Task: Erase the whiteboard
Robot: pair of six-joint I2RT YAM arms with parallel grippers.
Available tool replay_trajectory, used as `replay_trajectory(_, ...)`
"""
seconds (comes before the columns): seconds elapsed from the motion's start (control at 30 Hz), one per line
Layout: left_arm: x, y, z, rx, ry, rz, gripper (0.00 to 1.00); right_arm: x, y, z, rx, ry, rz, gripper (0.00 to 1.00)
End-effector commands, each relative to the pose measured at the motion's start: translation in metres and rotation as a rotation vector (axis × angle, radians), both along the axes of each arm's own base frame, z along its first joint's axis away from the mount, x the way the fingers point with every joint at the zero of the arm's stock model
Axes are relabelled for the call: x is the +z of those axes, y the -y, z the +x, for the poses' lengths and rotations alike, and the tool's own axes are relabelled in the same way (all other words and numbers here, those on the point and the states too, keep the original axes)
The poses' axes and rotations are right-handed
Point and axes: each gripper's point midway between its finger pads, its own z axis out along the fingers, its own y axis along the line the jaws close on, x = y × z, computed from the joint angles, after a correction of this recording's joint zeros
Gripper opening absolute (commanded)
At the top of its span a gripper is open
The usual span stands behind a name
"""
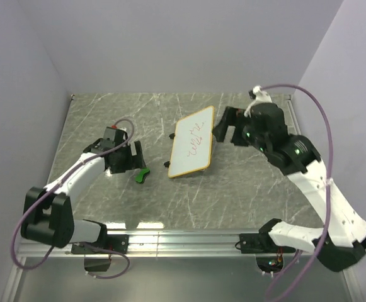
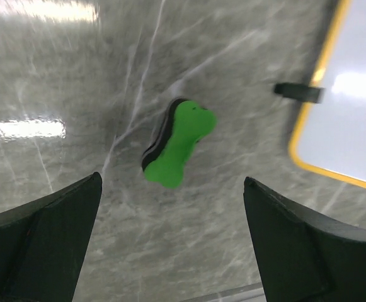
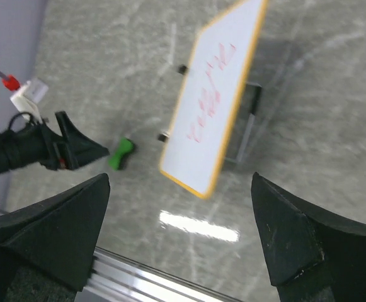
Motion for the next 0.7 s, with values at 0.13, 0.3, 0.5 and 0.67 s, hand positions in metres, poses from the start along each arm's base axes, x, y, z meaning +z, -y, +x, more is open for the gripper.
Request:
replay_trajectory(0.13,-0.030,0.016,0.015,-0.070,-0.008,0.005,0.95,-0.059,0.058,-0.035,-0.097,-0.100,-0.158,1.00)
replay_trajectory(0.3,-0.048,0.036,0.012,-0.128,-0.039,0.014,0.89,-0.061,0.072,-0.046,-0.140,-0.098,-0.153,1.00)
replay_trajectory(0.5,-0.079,0.037,0.001,-0.120,-0.113,0.126,0.81,-0.060,0.083,-0.051,-0.169,-0.088,-0.171,1.00)
replay_trajectory(0.67,-0.084,0.034,0.001,-0.085,-0.126,0.137,0.60,-0.062,0.088,-0.055,-0.174,-0.085,-0.164,1.00)
